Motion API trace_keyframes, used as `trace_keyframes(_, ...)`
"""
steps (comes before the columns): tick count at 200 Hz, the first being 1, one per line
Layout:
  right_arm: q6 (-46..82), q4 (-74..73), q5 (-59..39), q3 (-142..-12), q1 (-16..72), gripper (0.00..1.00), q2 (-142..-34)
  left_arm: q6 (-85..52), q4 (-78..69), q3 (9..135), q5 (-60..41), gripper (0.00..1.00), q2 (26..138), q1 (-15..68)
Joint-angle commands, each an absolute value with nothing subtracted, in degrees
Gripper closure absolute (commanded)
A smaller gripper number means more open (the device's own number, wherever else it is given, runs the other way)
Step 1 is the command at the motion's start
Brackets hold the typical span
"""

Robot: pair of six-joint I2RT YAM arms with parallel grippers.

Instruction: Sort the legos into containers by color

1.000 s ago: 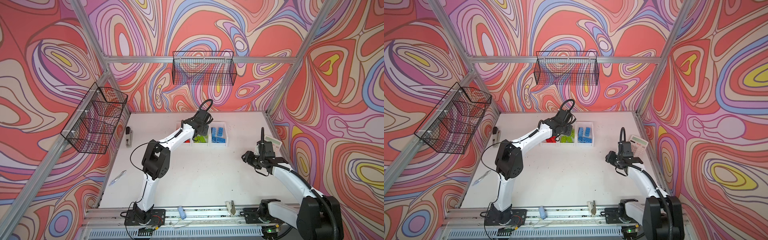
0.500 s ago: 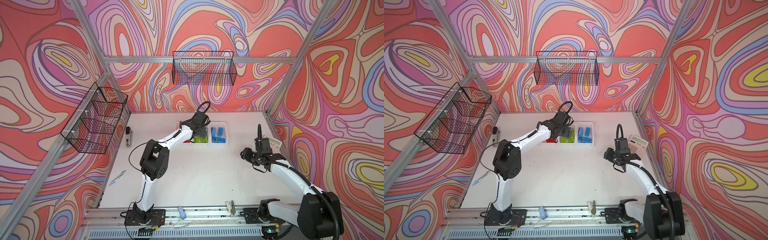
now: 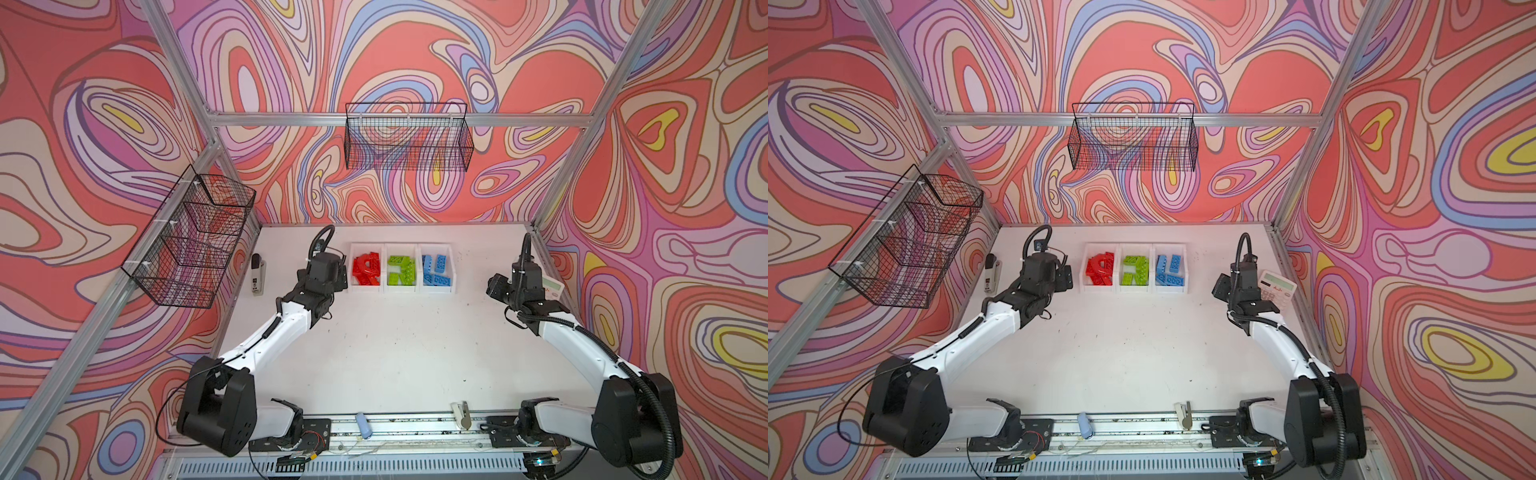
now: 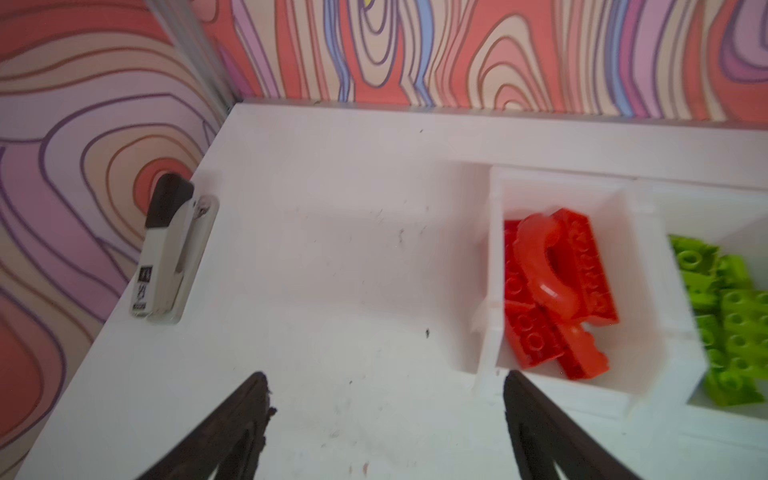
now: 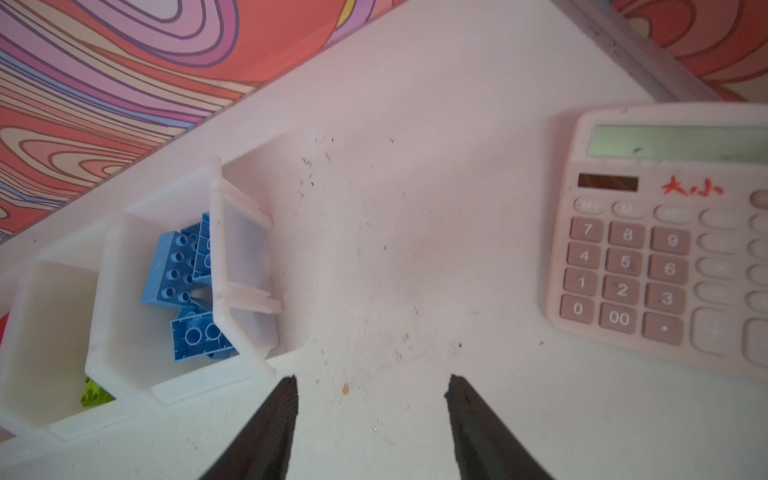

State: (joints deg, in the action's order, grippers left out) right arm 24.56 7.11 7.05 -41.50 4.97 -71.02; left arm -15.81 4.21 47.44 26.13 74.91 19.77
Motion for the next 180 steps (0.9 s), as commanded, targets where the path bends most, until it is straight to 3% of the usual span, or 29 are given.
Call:
trace_keyframes(1,18.3,-7.2,12.9,-35.7,5.1,0.38,-69.1,-14.7,-5.1,40.5,34.2,0.09,70.8,19.4)
trace_keyframes(70,13.0,-36.7,24.7,-21.2,5.1,0.37,-75.6,-3.1,-29.0,27.7,39.7,0.07,73.3,17.1)
trace_keyframes(102,11.6,-49.7,25.4,-18.5,5.1,0.35,-82.1,2.6,-53.6,19.3,35.9,0.05,82.3,12.6)
trace_keyframes(109,10.7,-50.9,24.6,-18.8,5.1,0.35,-82.9,2.9,-57.2,18.0,31.4,0.04,82.9,11.0)
trace_keyframes(146,5.1,-60.2,23.5,-19.9,5.0,0.34,-88.7,-0.4,-51.1,19.8,19.8,0.04,84.2,6.6)
trace_keyframes(180,4.9,-69.7,18.1,-18.4,2.9,0.35,-95.8,0.2,-56.2,20.2,14.2,0.03,89.5,4.7)
